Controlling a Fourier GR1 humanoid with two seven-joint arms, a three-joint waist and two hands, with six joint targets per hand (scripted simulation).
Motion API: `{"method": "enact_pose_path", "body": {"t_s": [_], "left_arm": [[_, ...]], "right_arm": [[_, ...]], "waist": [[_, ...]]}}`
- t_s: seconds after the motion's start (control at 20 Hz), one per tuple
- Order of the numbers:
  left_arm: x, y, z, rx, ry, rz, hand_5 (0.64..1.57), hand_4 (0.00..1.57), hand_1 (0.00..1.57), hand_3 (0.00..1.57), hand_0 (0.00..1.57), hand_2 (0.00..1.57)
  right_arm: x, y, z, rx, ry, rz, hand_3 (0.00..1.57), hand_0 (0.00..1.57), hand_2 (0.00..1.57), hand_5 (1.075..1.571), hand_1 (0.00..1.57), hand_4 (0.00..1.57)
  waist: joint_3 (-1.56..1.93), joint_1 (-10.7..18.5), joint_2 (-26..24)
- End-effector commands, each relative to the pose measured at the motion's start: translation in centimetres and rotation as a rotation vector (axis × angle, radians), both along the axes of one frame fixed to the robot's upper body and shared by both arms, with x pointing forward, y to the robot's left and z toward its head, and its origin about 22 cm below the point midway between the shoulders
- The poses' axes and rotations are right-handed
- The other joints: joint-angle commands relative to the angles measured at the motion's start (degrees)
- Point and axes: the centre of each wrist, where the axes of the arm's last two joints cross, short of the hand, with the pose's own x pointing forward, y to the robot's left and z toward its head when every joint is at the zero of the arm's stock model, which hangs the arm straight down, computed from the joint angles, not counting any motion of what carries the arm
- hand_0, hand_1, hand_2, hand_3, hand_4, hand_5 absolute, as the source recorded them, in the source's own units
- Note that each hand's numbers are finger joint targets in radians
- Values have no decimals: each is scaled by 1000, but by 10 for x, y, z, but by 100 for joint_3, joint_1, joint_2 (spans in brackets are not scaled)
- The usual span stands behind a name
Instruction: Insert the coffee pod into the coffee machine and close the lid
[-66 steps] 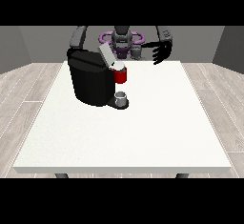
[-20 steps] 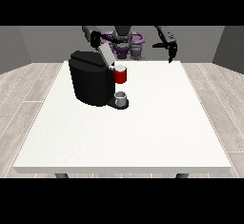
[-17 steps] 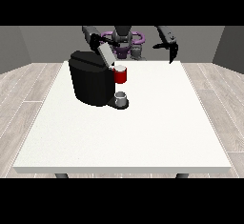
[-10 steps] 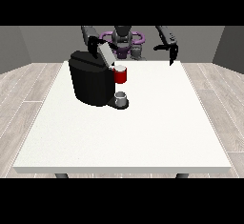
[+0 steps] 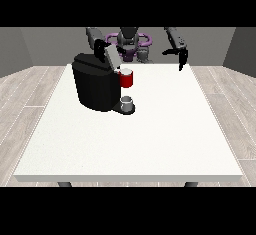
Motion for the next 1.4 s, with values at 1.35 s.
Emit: {"method": "enact_pose_path", "body": {"t_s": [1.35], "left_arm": [[28,12,12,-33,8,-56,1571,354,0,0,0,0]], "right_arm": [[20,99,61,-187,-102,158,0,0,0,1571,0,385]], "waist": [[40,509,216]]}}
